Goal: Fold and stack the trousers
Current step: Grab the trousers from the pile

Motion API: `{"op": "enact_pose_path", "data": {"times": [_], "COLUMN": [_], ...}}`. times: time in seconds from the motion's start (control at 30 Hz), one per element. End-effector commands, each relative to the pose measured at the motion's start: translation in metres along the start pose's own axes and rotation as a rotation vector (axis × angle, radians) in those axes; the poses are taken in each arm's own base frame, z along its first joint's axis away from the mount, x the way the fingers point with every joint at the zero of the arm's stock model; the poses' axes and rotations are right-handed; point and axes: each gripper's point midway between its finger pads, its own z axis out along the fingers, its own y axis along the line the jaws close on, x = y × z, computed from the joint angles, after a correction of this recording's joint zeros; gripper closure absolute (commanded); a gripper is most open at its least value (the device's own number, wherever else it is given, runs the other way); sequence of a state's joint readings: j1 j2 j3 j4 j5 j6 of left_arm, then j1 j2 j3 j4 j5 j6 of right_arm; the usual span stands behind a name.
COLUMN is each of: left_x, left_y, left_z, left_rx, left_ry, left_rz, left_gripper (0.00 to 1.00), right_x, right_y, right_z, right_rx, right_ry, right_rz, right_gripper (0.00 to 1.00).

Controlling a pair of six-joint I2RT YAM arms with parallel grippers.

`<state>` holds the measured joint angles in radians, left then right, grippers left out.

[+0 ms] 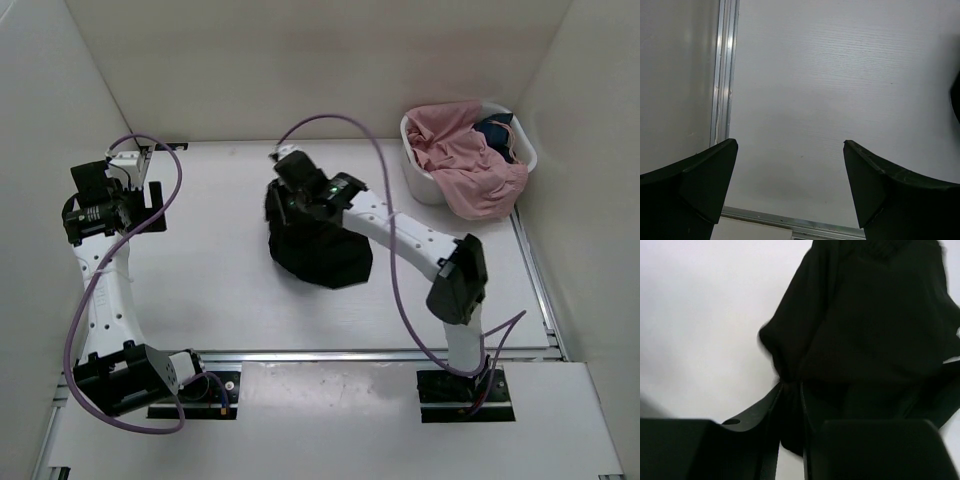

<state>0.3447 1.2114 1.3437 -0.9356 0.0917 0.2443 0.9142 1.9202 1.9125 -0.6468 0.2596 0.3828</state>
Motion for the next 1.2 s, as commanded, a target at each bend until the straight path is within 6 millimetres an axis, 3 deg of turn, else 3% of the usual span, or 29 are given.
{"op": "enact_pose_path", "data": {"times": [0.0,0.07,0.1,0.13,0.17,0.27,0.33,0.37,0.4,0.47,0.5,0.53,0.6,0.63,0.67,0.73,0.83,0.93,1.0,1.07,1.1,1.17], "left_x": [-0.007,-0.004,-0.005,-0.002,-0.001,0.014,0.028,0.033,0.039,0.058,0.065,0.081,0.095,0.109,0.114,0.116,0.115,0.117,0.122,0.13,0.137,0.145], "left_y": [0.002,0.0,-0.003,-0.005,-0.005,-0.012,-0.022,-0.029,-0.03,-0.044,-0.05,-0.06,-0.074,-0.088,-0.095,-0.108,-0.108,-0.11,-0.119,-0.132,-0.14,-0.153], "left_z": [-0.013,-0.011,-0.011,-0.009,-0.007,0.007,0.02,0.026,0.031,0.049,0.055,0.066,0.077,0.085,0.091,0.108,0.132,0.16,0.178,0.184,0.19,0.188], "left_rx": [-0.013,-0.003,0.004,0.015,0.018,0.057,0.104,0.133,0.14,0.193,0.21,0.225,0.248,0.281,0.295,0.307,0.274,0.264,0.303,0.36,0.384,0.446], "left_ry": [-0.04,-0.033,-0.034,-0.028,-0.019,0.03,0.082,0.101,0.128,0.206,0.236,0.303,0.348,0.395,0.406,0.405,0.403,0.447,0.487,0.52,0.545,0.575], "left_rz": [0.038,0.047,0.053,0.052,0.051,0.055,0.065,0.071,0.068,0.077,0.085,0.114,0.134,0.165,0.181,0.219,0.225,0.216,0.197,0.192,0.198,0.199], "left_gripper": [0.02,0.02,0.02,0.02,0.02,0.04,0.06,0.06,0.08,0.1,0.1,0.1,0.1,0.08,0.07,0.06,0.06,0.05,0.05,0.05,0.05,0.1], "right_x": [-0.019,-0.007,-0.001,0.004,0.02,0.025,0.012,0.007,0.026,0.032,0.04,0.053,0.073,0.085,0.103,0.12,0.147,0.164,0.168,0.174,0.179,0.176], "right_y": [0.115,0.143,0.148,0.147,0.141,0.106,0.07,0.037,0.014,-0.027,-0.059,-0.07,-0.09,-0.097,-0.107,-0.111,-0.114,-0.113,-0.11,-0.108,-0.107,-0.104], "right_z": [-0.071,-0.088,-0.093,-0.093,-0.086,-0.073,-0.061,-0.047,-0.031,-0.015,0.002,0.013,0.039,0.047,0.06,0.066,0.069,0.065,0.064,0.063,0.062,0.059], "right_rx": [-0.46,-0.589,-0.602,-0.595,-0.583,-0.487,-0.381,-0.296,-0.223,-0.11,-0.045,-0.033,-0.039,-0.018,0.008,0.023,0.034,0.024,0.007,-0.007,-0.017,-0.029], "right_ry": [-0.035,-0.037,-0.037,-0.033,0.013,0.037,0.009,0.008,0.063,0.082,0.117,0.159,0.238,0.27,0.316,0.356,0.417,0.441,0.452,0.472,0.487,0.482], "right_rz": [-0.254,-0.409,-0.442,-0.461,-0.464,-0.398,-0.248,-0.166,-0.05,0.08,0.15,0.209,0.279,0.299,0.311,0.314,0.328,0.345,0.35,0.355,0.359,0.36], "right_gripper": [0.77,0.72,0.62,0.32,0.25,0.1,0.06,0.06,0.06,0.06,0.04,0.04,0.01,0.01,0.01,0.01,0.02,0.11,0.22,0.41,0.56,0.72]}}
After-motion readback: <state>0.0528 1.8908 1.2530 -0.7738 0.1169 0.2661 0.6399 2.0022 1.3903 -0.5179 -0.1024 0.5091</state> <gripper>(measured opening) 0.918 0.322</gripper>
